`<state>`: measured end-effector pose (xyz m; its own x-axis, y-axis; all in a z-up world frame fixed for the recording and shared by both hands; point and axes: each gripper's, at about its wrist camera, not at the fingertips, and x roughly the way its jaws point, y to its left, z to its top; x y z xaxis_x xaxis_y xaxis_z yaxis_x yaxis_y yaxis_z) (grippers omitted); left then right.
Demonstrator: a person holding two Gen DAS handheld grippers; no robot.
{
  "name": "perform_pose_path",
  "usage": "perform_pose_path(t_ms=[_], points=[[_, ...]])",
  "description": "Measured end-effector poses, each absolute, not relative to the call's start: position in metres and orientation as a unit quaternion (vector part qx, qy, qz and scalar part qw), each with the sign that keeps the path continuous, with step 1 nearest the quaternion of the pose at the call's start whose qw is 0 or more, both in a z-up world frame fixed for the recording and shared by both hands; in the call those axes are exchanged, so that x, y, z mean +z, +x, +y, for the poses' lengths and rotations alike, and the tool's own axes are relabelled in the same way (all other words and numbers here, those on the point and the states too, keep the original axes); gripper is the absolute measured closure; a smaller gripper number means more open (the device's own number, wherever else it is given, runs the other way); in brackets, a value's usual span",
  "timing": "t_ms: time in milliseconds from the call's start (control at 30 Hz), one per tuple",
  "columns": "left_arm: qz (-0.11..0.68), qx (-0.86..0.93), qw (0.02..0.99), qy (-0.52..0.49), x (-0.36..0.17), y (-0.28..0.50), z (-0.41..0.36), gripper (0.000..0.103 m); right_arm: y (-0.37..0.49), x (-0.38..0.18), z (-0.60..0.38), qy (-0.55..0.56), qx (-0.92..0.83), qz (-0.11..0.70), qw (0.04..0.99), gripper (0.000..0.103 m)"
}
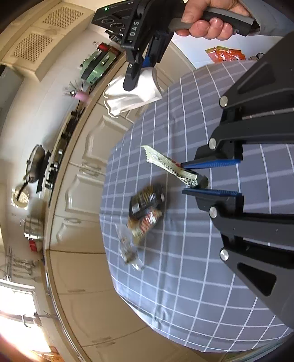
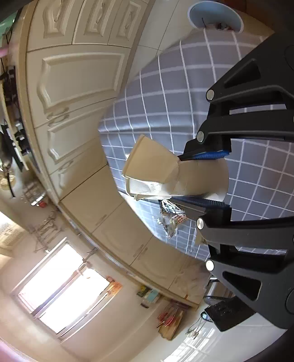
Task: Collect trash
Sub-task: 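Grasp the white paper cup with the right tool while the left tool grasps the green wrapper, then carry cup and wrapper to the blue bin and open both tools over it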
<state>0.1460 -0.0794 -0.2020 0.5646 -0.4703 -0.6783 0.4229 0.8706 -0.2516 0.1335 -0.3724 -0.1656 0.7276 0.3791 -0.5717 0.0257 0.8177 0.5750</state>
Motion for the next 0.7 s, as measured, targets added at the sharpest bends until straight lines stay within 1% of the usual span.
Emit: perform_pose_path(t_ms=[167,467,700], points=[[0.376,-0.272,0.885,-0.015,-0.182,0.137,-0.114,0.088,0.105,-0.152,-0.407,0.298,0.085,0.326,0.893,0.075],[0.350,-0.341,0.872,0.025,-0.151,0.113,-0.223,0.088,0.029,-0.139,-0.502,0.329,0.002,0.268,0.905,0.075],[0.346,-0.413,0.840,0.066,-0.152,0.086,-0.333,0.088,-0.046,-0.168,-0.600,0.374,-0.104,0.245,0.889,0.075]])
